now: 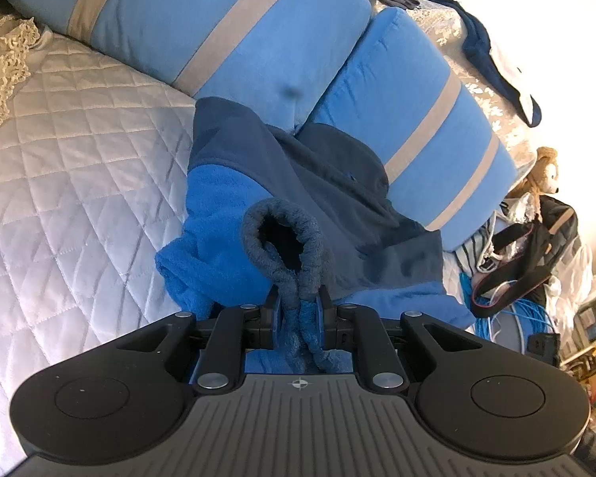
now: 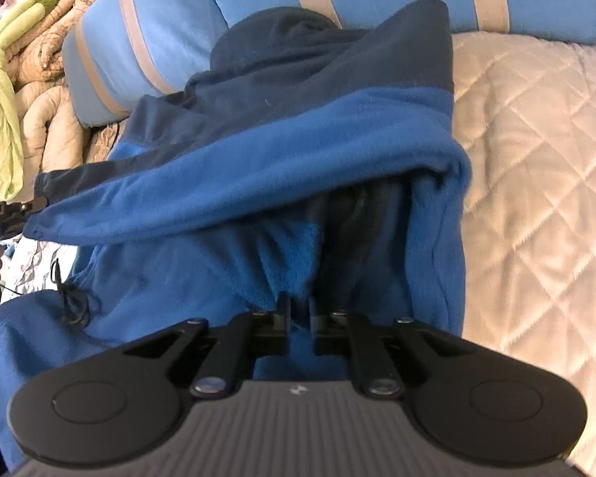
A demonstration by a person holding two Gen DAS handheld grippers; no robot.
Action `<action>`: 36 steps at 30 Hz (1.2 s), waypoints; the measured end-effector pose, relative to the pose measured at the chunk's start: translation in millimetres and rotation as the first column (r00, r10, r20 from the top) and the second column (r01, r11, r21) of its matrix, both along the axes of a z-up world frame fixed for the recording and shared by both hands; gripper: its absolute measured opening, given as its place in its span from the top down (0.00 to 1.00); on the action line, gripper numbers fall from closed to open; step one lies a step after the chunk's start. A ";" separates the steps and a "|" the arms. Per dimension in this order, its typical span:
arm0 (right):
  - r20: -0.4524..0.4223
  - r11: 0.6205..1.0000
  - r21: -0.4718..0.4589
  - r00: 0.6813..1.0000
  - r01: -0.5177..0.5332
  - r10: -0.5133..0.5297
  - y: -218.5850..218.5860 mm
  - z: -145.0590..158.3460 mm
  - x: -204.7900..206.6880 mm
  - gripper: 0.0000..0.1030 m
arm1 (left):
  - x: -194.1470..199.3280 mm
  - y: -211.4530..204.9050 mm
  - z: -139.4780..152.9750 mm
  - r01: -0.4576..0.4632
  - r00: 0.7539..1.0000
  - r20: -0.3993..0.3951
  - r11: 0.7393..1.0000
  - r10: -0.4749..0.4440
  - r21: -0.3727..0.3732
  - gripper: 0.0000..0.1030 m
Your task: Fold clothes
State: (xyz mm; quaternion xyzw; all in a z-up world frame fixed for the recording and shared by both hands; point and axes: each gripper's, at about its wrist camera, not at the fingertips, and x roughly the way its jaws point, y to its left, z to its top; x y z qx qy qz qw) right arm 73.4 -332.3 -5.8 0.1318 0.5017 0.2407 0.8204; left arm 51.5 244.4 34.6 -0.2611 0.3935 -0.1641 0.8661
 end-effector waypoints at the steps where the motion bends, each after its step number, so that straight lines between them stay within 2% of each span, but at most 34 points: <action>1: -0.012 1.000 0.001 1.000 -0.003 0.003 -0.3 0.8 -3.0 0.94 | 0.0 0.5 0.1 -0.002 1.000 0.000 1.000 0.002 0.001 0.84; 7: -0.017 0.997 -0.061 0.998 -0.054 0.053 1.7 8.7 -16.1 0.96 | -0.6 1.7 -1.5 -0.008 1.000 -0.006 1.000 0.008 0.001 0.84; 8: -0.016 0.995 -0.076 0.998 -0.064 0.063 1.9 10.3 -17.2 0.82 | -0.8 1.9 -1.7 -0.008 1.000 -0.007 1.000 0.008 -0.001 0.84; 9: 0.000 0.995 -0.090 0.999 -0.051 0.051 -0.9 13.6 -17.0 0.61 | -0.9 2.2 -2.0 -0.009 1.000 -0.007 1.000 0.009 -0.004 0.84; 10: 0.027 0.996 -0.082 0.999 -0.022 0.024 -7.2 18.6 -15.4 0.53 | -0.9 2.1 -2.3 -0.009 1.000 -0.007 1.000 0.009 -0.005 0.84; 11: 0.053 0.999 -0.052 0.999 0.013 -0.010 -13.5 23.4 -13.0 0.40 | -0.9 2.2 -2.7 -0.011 1.000 -0.008 1.000 0.011 -0.005 0.84; 12: 0.067 0.999 -0.007 0.996 0.051 -0.050 -20.1 26.7 -9.4 0.33 | -0.8 2.6 -3.3 -0.013 1.000 -0.010 1.000 0.013 -0.006 0.84; 13: 0.067 0.996 0.035 0.994 0.086 -0.088 -25.8 27.3 -4.6 0.32 | -0.9 2.8 -3.7 -0.015 1.000 -0.012 1.000 0.015 -0.007 0.84; 16: 0.044 0.981 0.112 0.986 0.156 -0.162 -33.3 22.3 11.7 0.31 | -2.1 2.9 -3.6 -0.021 1.000 -0.012 1.000 0.021 -0.013 0.84; 24: -0.020 0.963 0.160 0.976 0.218 -0.218 -27.6 -9.4 35.7 0.30 | -2.8 2.9 -3.9 -0.021 1.000 -0.015 1.000 0.021 -0.019 0.84; 25: -0.027 0.960 0.167 0.974 0.225 -0.224 -26.8 -13.3 37.1 0.34 | -2.6 2.9 -4.4 -0.022 1.000 -0.017 1.000 0.022 -0.018 0.84; 27: -0.022 0.950 0.194 0.969 0.244 -0.244 -28.7 -14.6 35.2 0.84 | -2.0 2.7 -5.7 -0.024 0.999 -0.022 1.000 0.024 -0.017 0.84; 36: -0.027 0.938 0.170 0.953 0.302 -0.302 -44.1 -3.2 16.8 0.88 | -2.3 -1.2 -10.8 -0.014 0.999 -0.035 1.000 0.015 0.028 0.84</action>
